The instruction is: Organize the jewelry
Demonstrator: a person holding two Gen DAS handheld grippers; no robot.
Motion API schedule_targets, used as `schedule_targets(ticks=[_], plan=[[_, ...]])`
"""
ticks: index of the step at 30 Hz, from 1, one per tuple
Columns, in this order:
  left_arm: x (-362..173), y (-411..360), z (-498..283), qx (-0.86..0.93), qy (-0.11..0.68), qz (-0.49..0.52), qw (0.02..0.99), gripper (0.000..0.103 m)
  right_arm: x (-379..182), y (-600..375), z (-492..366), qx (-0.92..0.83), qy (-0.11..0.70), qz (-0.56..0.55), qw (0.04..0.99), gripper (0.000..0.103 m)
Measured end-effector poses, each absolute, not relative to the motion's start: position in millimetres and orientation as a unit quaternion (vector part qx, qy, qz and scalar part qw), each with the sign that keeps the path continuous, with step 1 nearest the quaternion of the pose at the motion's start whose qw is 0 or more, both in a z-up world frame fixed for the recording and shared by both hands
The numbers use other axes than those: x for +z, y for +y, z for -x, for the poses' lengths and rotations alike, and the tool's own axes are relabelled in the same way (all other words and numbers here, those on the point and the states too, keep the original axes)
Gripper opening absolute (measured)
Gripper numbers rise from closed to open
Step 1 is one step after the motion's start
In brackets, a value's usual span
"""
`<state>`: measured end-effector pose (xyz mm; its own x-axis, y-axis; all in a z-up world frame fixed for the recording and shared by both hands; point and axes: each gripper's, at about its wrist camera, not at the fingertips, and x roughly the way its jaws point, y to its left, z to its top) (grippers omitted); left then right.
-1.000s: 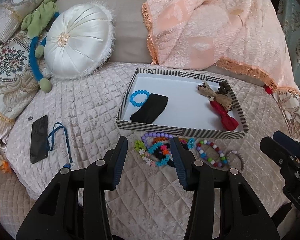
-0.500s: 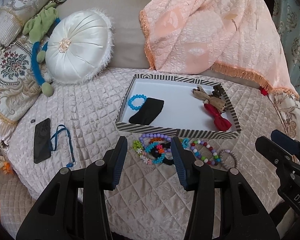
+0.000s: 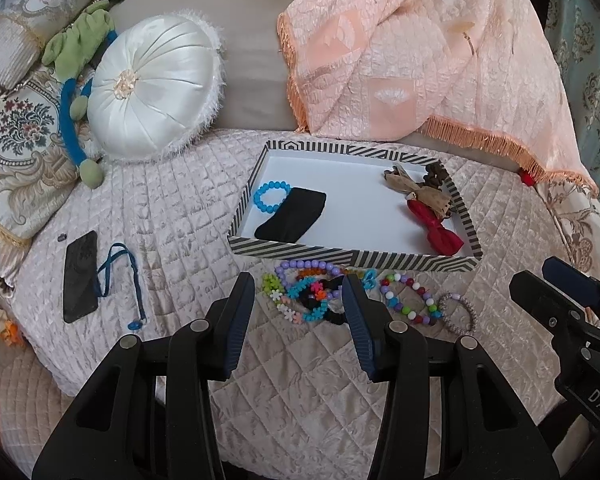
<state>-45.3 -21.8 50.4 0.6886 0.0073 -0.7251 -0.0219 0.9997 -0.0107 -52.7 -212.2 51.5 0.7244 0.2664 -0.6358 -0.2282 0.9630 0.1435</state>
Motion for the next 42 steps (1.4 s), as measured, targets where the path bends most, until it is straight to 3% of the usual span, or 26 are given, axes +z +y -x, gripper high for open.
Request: schedule_targets(ticks=[16,21,32,42], plan=[[36,-20,36,-0.001,0.417,0.014,0.909,0.045,37,-214,45,0.134,0.366,-0.032,0.920,0.057],[27,-3,25,-0.029,0.444,0.061,0.894,0.057,28,-224,38,0.133,0.374,-0.042,0.917,0.057],[-10,36,-3,-0.043,0.509,0.170,0.842,0.057,-2,-231,17,0.167,0.396,-0.040,0.902,0.057],[-44,49,-22,-0.028,0.537,0.174,0.825,0.057,-34,-211,-3,0.199,0.424,-0.013,0.883,0.055]])
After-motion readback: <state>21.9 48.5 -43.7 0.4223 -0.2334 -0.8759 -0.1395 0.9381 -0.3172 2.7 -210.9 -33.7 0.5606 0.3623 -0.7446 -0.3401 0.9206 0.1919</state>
